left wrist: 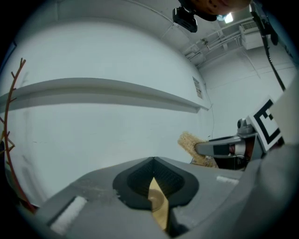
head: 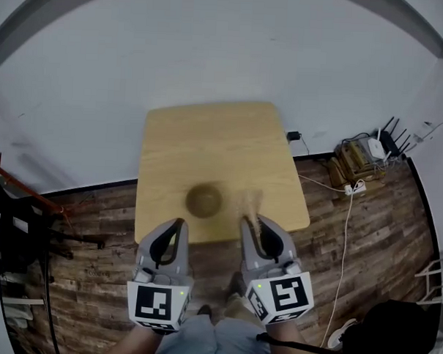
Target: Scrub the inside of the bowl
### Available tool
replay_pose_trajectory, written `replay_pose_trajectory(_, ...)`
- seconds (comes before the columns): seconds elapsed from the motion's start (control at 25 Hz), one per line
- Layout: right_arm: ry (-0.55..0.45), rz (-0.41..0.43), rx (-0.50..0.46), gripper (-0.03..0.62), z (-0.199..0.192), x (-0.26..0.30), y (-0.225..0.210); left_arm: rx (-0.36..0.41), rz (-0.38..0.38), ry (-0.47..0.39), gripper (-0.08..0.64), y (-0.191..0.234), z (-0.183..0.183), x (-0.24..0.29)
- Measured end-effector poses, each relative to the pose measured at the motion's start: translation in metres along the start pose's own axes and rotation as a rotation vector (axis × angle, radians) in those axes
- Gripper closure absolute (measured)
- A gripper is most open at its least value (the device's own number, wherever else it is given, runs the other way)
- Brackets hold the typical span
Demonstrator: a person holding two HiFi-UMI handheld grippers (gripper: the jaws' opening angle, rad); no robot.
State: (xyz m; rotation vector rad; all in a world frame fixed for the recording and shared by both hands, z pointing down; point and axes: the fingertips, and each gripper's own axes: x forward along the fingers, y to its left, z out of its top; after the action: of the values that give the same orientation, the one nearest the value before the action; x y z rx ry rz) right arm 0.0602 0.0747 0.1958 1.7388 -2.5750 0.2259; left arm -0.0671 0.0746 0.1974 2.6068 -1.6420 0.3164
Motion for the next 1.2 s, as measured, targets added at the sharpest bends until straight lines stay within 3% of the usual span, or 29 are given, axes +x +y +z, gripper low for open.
replay_pose_trajectory(0.32,-0.034,0.152,-0.018,0.537,0.023,0.046,-0.023,0.001,0.112,-0.052,0.540,0.005,0.028,0.041)
replay_pose_trajectory(0.64,0.021,0.218,-0.026,0.537,0.013,0.085,-0.029,-0.065,0.180,-0.009,0.540,0.026,0.012,0.064)
replay_pose_trajectory(0.84,0.065,0.216,-0.015,0.537,-0.001,0.110,-0.025,-0.082,0.156,0.026,0.540,0.044,-0.008,0.078)
replay_pose_trajectory(1.2,0.218,0.183,0.021,0.537,-0.058,0.133,-0.024,-0.192,0.067,0.203,0.540,0.056,-0.083,0.111)
